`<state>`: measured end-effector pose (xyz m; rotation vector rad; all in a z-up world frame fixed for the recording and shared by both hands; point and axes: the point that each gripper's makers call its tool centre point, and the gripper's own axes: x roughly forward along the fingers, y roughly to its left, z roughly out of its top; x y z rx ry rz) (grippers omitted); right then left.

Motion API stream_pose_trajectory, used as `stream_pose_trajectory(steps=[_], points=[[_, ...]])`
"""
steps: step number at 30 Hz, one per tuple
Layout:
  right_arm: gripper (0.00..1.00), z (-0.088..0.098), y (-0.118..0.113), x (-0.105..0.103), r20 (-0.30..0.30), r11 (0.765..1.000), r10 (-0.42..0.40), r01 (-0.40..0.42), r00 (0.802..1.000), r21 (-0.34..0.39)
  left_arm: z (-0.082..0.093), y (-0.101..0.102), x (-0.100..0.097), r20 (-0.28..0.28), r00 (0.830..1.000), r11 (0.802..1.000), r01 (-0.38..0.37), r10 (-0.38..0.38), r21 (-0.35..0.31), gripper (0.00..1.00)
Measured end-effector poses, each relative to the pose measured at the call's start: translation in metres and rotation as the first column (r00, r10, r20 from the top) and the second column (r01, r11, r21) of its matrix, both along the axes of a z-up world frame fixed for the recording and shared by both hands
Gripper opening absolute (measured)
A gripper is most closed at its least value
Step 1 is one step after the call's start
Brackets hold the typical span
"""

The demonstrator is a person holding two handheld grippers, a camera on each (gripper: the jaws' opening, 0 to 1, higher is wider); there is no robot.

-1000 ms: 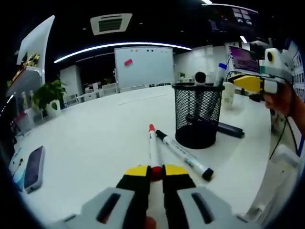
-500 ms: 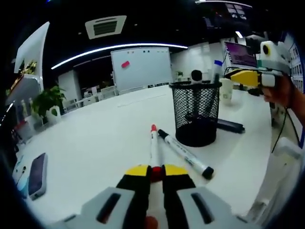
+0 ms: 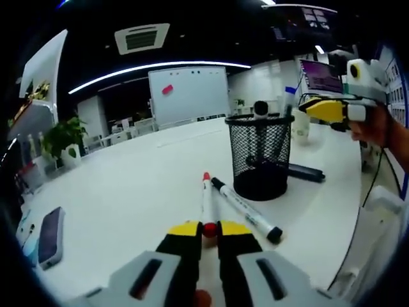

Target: Place the scattered laser pointers and whiteboard markers into the pen holder and stack the scattered paper cups together

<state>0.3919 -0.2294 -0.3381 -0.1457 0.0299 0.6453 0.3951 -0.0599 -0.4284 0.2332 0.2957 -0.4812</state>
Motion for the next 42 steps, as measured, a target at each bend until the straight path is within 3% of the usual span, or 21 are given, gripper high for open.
stream_pose_trajectory(steps=[22,33,42], points=[[0.21,-0.002,-0.002,-0.001,-0.003,1.0,-0.006,0.006,1.0,0.005,0.016,-0.004,0.0,0.037,0.999,1.0,0.019,-0.018,-0.018,0.11],[0.21,-0.002,-0.003,-0.001,-0.002,1.0,-0.009,0.009,1.0,0.002,0.021,0.003,0.001,0.055,0.999,1.0,0.005,-0.003,-0.021,0.11],[0.21,-0.002,-0.002,-0.001,-0.002,1.0,-0.009,0.009,1.0,-0.005,0.035,0.009,0.003,0.053,0.999,0.996,-0.007,0.012,-0.086,0.11]])
